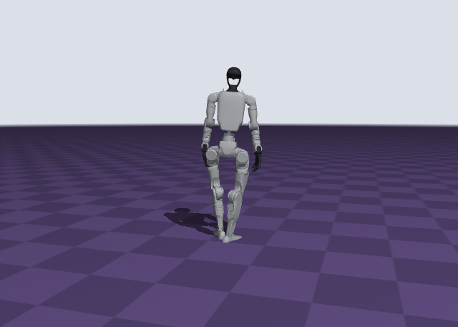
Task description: In place motions
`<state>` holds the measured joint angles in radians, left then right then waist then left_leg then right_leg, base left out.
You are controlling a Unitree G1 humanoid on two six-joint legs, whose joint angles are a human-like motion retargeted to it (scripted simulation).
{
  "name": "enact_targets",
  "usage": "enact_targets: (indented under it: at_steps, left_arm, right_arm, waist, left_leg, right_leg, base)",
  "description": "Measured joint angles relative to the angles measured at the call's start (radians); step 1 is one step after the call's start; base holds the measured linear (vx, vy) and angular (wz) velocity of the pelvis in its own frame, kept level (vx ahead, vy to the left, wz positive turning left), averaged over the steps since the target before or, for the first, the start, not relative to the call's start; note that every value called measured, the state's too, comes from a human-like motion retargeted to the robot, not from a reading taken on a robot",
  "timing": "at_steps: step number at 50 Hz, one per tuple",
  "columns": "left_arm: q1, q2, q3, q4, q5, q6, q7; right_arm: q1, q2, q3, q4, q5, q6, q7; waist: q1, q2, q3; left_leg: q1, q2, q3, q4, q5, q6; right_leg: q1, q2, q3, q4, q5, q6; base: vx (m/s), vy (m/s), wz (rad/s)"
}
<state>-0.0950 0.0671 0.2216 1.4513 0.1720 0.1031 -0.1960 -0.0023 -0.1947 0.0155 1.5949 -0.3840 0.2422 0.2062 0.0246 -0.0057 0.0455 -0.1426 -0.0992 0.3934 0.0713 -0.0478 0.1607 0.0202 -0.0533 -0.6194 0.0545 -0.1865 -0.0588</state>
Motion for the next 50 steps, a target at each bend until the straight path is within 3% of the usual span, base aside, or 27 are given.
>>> enact_targets:
  at_steps: [5, 8, 10, 22, 28, 32, 33, 35, 37, 42, 43, 45, 47, 48, 50]
  left_arm:
    - [0.043, 0.027, 0.027, 0.037, -0.04, -0.015, 0.047]
    - [0.056, 0.057, 0.058, 0.103, -0.032, 0.004, 0.076]
    - [0.057, 0.074, 0.077, 0.145, -0.027, 0.014, 0.098]
    - [0.117, 0.056, 0.163, 0.156, -0.037, -0.006, 0.12]
    - [0.126, 0.031, 0.159, 0.191, -0.064, -0.007, 0.122]
    - [0.123, 0.023, 0.134, 0.182, -0.037, -0.005, 0.125]
    - [0.119, 0.025, 0.125, 0.176, -0.028, -0.005, 0.117]
    - [0.105, 0.037, 0.117, 0.164, -0.008, -0.001, 0.093]
    - [0.089, 0.05, 0.103, 0.148, 0.004, 0.003, 0.086]
    - [0.044, 0.099, 0.066, 0.119, -0.002, 0.011, 0.063]
    - [0.031, 0.109, 0.059, 0.12, -0.001, 0.017, 0.056]
    - [0.012, 0.121, 0.048, 0.122, 0.007, 0.028, 0.051]
    - [-0.009, 0.13, 0.046, 0.129, 0.014, 0.036, 0.052]
    - [-0.017, 0.129, 0.049, 0.13, 0.016, 0.038, 0.053]
    - [-0.023, 0.109, 0.062, 0.119, 0.015, 0.04, 0.064]
  right_arm:
    - [-0.006, -0.002, -0.005, -0.058, -0.07, 0.011, -0.021]
    - [0.01, -0.001, -0.018, -0.106, -0.087, -0.012, -0.028]
    - [0.015, -0.002, -0.035, -0.12, -0.075, -0.027, -0.036]
    - [-0.018, 0.016, -0.083, -0.145, 0.011, -0.041, -0.016]
    - [-0.012, 0.024, -0.086, -0.192, -0.041, -0.071, -0.036]
    - [0.007, 0.019, -0.077, -0.194, -0.041, -0.078, -0.046]
    - [0.01, 0.017, -0.073, -0.189, -0.032, -0.075, -0.045]
    - [0.01, 0.023, -0.067, -0.171, -0.006, -0.067, -0.042]
    - [0.013, 0.035, -0.072, -0.156, 0.02, -0.057, -0.033]
    - [0.027, 0.066, -0.062, -0.146, 0.052, -0.058, -0.005]
    - [0.033, 0.071, -0.058, -0.146, 0.049, -0.06, -0.003]
    - [0.048, 0.075, -0.046, -0.144, 0.038, -0.066, -0.001]
    - [0.058, 0.077, -0.037, -0.135, 0.015, -0.067, 0.011]
    - [0.061, 0.077, -0.034, -0.13, -0.001, -0.065, 0.017]
    - [0.062, 0.078, -0.047, -0.124, -0.043, -0.056, 0.028]
  waist:
    - [-0.042, -0.035, -0.028]
    - [-0.077, -0.024, -0.062]
    - [-0.076, 0.0, -0.072]
    - [0.058, -0.029, -0.085]
    - [0.034, 0.019, -0.082]
    - [-0.005, 0.105, -0.086]
    - [-0.045, 0.119, -0.088]
    - [-0.098, 0.122, -0.096]
    - [-0.155, 0.132, -0.086]
    - [-0.255, 0.097, -0.069]
    - [-0.282, 0.084, -0.064]
    - [-0.3, 0.047, -0.053]
    - [-0.246, 0.001, -0.049]
    - [-0.18, -0.015, -0.052]
    - [-0.123, -0.018, -0.06]
  left_leg:
    - [0.099, 0.13, 0.513, 0.0, -0.041, -0.039]
    - [0.13, 0.159, 0.666, -0.026, 0.055, -0.057]
    - [0.124, 0.169, 0.638, -0.068, 0.151, -0.132]
    - [0.083, 0.055, 0.434, -0.121, 0.128, -0.072]
    - [0.102, 0.059, 0.34, -0.121, 0.095, -0.043]
    - [0.077, 0.143, 0.277, -0.113, 0.11, -0.032]
    - [0.069, 0.152, 0.234, -0.108, 0.108, -0.035]
    - [0.041, 0.145, 0.181, -0.105, 0.112, -0.027]
    - [0.022, 0.15, 0.112, -0.098, 0.119, -0.022]
    - [-0.018, 0.108, 0.002, -0.074, 0.126, -0.01]
    - [-0.017, 0.088, -0.025, -0.07, 0.126, -0.007]
    - [0.005, 0.045, -0.05, -0.067, 0.124, -0.002]
    - [0.045, 0.009, -0.008, -0.083, 0.119, -0.001]
    - [0.06, 0.003, 0.045, -0.091, 0.111, -0.005]
    - [0.066, 0.001, 0.058, -0.095, 0.105, -0.008]
  right_leg:
    - [0.014, -0.056, -0.221, 0.005, -0.042, 0.051]
    - [0.032, -0.046, -0.33, 0.003, -0.06, 0.087]
    - [0.051, -0.016, -0.387, 0.007, -0.072, 0.107]
    - [0.117, -0.059, -0.54, 0.043, -0.042, 0.173]
    - [0.157, -0.07, -0.546, 0.127, 0.068, 0.128]
    - [0.11, -0.122, -0.408, 0.344, 0.159, 0.022]
    - [0.07, -0.148, -0.338, 0.422, 0.142, 0.023]
    - [-0.088, -0.153, -0.067, 0.567, 0.065, 0.078]
    - [-0.183, -0.069, 0.122, 0.599, 0.005, 0.131]
    - [-0.265, 0.128, 0.433, 0.381, -0.054, 0.105]
    - [-0.263, 0.14, 0.475, 0.319, -0.054, 0.098]
    - [-0.239, 0.142, 0.511, 0.187, 0.013, 0.029]
    - [-0.182, 0.148, 0.632, 0.14, 0.083, 0.025]
    - [-0.168, 0.111, 0.469, 0.133, 0.08, -0.012]
    - [-0.165, 0.121, 0.469, 0.13, 0.073, -0.021]
  base:
    - [-0.04, 0.14, 2.88]
    - [0.08, 0.12, 2.66]
    - [0.11, 0.13, 2.08]
    - [0.14, 0.16, 0.88]
    - [0.2, 0.17, 0.67]
    - [0.2, 0.12, 0.64]
    - [0.15, 0.08, 1.47]
    - [0.11, 0.03, 1.46]
    - [0.06, -0.03, 1.56]
    - [0.03, -0.1, 1.22]
    - [0.09, -0.09, 1.44]
    - [0.15, -0.07, 0.87]
    - [0.16, -0.02, -0.75]
    - [0.13, 0.0, -1.53]
    - [0.09, 0.0, -0.67]
